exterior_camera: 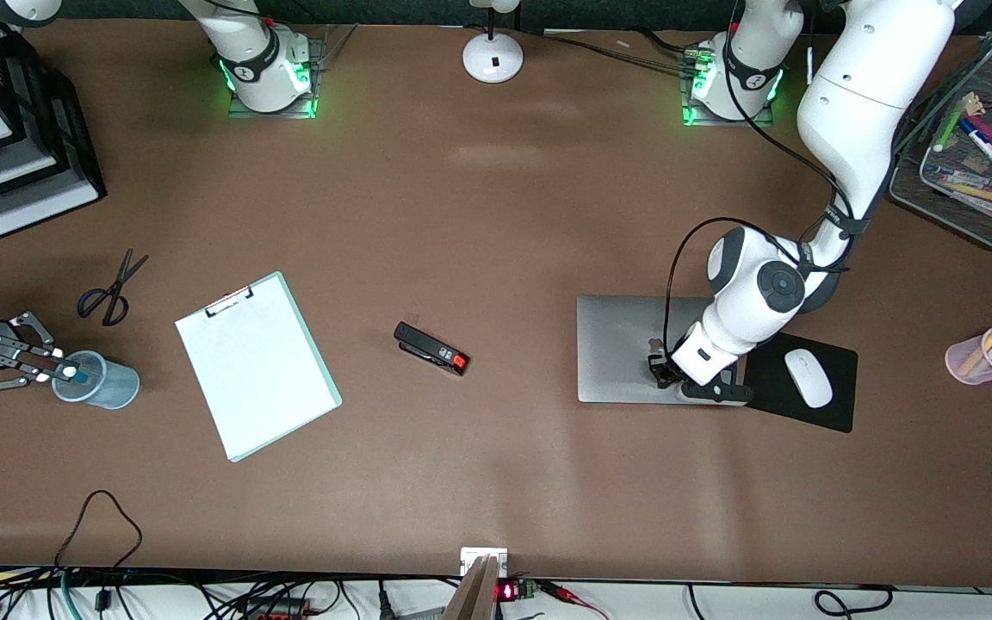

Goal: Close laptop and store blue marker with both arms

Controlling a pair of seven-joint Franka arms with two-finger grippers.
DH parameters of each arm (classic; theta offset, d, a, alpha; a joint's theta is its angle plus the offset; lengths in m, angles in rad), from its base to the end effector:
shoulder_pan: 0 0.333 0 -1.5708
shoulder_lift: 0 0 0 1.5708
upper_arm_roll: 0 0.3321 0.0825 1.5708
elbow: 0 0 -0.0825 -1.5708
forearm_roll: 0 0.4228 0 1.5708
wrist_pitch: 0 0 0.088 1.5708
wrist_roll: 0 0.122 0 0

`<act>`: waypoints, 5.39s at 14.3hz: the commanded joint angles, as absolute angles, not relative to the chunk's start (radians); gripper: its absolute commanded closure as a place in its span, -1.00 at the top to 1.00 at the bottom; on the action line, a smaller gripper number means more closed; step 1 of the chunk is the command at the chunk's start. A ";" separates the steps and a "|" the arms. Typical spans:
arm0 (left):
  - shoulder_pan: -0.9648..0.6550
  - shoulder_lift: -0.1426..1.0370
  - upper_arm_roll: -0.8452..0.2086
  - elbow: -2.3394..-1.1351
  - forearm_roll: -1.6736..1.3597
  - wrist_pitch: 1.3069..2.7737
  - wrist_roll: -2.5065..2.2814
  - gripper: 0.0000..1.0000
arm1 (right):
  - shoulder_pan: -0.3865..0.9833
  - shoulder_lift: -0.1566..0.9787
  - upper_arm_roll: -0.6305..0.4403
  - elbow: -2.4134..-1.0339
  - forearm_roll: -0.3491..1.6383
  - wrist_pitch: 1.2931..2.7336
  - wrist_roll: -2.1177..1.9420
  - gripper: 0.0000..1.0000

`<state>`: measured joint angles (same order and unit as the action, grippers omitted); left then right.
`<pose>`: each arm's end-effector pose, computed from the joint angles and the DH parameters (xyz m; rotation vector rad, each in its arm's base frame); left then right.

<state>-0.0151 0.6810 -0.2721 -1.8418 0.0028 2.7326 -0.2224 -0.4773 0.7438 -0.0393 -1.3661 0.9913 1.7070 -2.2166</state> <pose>0.6754 -0.1883 0.1569 2.9148 0.0159 0.2706 0.6986 -0.2850 0.2687 -1.8680 -1.4894 -1.0603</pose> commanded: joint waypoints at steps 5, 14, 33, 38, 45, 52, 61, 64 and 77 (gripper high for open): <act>-0.009 0.579 -0.270 -1.737 0.025 2.466 -0.215 -1.00 | -0.500 0.743 -0.028 -1.332 0.928 1.677 -2.044 1.00; -0.009 0.471 -0.282 -1.445 0.103 1.875 -0.178 -0.97 | -0.339 0.583 -0.028 -1.331 0.628 1.690 -1.449 1.00; -0.002 0.350 -0.276 -1.169 0.092 1.335 -0.038 1.00 | -0.020 0.240 -0.025 -1.383 0.066 1.411 -0.283 1.00; 0.011 0.211 -0.165 -1.389 0.023 1.449 0.087 1.00 | -0.002 0.108 -0.021 -1.486 0.000 1.413 -0.212 1.00; 0.097 -0.021 -0.147 -1.687 0.002 1.609 0.089 1.00 | 0.023 -0.046 -0.018 -1.632 -0.026 1.471 -0.006 1.00; 0.094 -0.057 -0.132 -1.732 0.003 1.667 0.097 1.00 | 0.025 -0.181 -0.015 -1.803 -0.031 1.580 0.041 1.00; 0.097 -0.040 -0.137 -1.717 0.003 1.663 0.100 1.00 | 0.009 -0.084 -0.008 -1.634 -0.017 1.568 0.040 1.00; 0.097 -0.040 -0.138 -1.717 0.003 1.661 0.097 1.00 | 0.017 -0.089 -0.006 -1.637 -0.014 1.540 0.051 1.00; 0.097 -0.040 -0.143 -1.706 0.003 1.657 0.095 1.00 | 0.011 -0.074 -0.008 -1.634 0.026 1.546 0.029 1.00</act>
